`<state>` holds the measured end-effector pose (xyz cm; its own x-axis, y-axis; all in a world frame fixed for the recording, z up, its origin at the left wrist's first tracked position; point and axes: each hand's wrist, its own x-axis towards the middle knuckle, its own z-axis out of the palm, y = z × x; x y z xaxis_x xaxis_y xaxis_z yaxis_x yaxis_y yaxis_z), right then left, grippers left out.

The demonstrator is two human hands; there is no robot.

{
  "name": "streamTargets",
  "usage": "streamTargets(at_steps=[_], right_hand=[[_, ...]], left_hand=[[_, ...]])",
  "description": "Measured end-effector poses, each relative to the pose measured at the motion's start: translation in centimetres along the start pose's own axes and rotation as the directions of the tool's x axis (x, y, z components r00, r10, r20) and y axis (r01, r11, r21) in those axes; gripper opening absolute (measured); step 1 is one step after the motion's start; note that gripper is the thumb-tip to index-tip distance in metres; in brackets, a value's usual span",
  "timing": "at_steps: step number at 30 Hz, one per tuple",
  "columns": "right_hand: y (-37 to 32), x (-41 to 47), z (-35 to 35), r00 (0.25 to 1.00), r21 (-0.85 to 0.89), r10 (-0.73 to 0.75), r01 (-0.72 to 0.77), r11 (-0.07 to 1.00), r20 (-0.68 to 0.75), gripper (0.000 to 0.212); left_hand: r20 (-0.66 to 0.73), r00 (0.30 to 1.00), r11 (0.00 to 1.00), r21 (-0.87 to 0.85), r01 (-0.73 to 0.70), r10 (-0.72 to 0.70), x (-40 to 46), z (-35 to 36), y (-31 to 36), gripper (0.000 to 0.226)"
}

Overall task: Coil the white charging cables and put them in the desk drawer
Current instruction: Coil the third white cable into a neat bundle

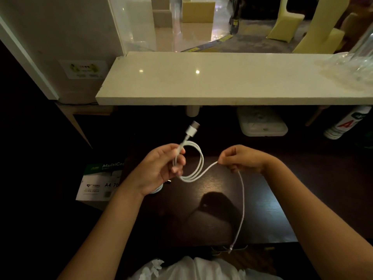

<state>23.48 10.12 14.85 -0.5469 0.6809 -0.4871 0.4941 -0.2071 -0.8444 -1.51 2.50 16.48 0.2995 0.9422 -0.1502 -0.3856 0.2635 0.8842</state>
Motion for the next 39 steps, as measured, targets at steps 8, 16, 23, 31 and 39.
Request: streamTargets(at_steps=[8, 16, 23, 31, 39], right_hand=[[-4.2, 1.2, 1.1, 0.953, -0.501, -0.037, -0.125, 0.856, -0.301, 0.022], [-6.2, 1.2, 3.3, 0.965, -0.269, -0.032, -0.041, 0.962, -0.259, 0.025], [-6.4, 1.7, 4.1, 0.897, -0.345, -0.169, 0.020, 0.939, -0.408, 0.015], [-6.4, 1.5, 5.9, 0.853, -0.076, -0.203, 0.190, 0.979, -0.482, 0.006], [-4.1, 1.8, 10.6, 0.784, -0.235, -0.389, 0.312, 0.921, -0.483, 0.022]], left_hand=[[0.020, 0.984, 0.837, 0.529, 0.140, -0.177, -0.2, 1.1, -1.1, 0.015], [-0.232, 0.970, 0.737, 0.643, 0.209, -0.072, 0.5, 1.4, -2.3, 0.015], [-0.371, 0.929, 0.838, 0.504, 0.207, -0.006, 1.4, 2.3, -3.6, 0.022], [-0.445, 0.895, 0.972, 0.205, 0.114, -0.011, 1.6, 2.6, -3.8, 0.020], [-0.400, 0.915, 0.959, -0.277, -0.057, -0.061, 2.2, 1.0, -3.4, 0.021]])
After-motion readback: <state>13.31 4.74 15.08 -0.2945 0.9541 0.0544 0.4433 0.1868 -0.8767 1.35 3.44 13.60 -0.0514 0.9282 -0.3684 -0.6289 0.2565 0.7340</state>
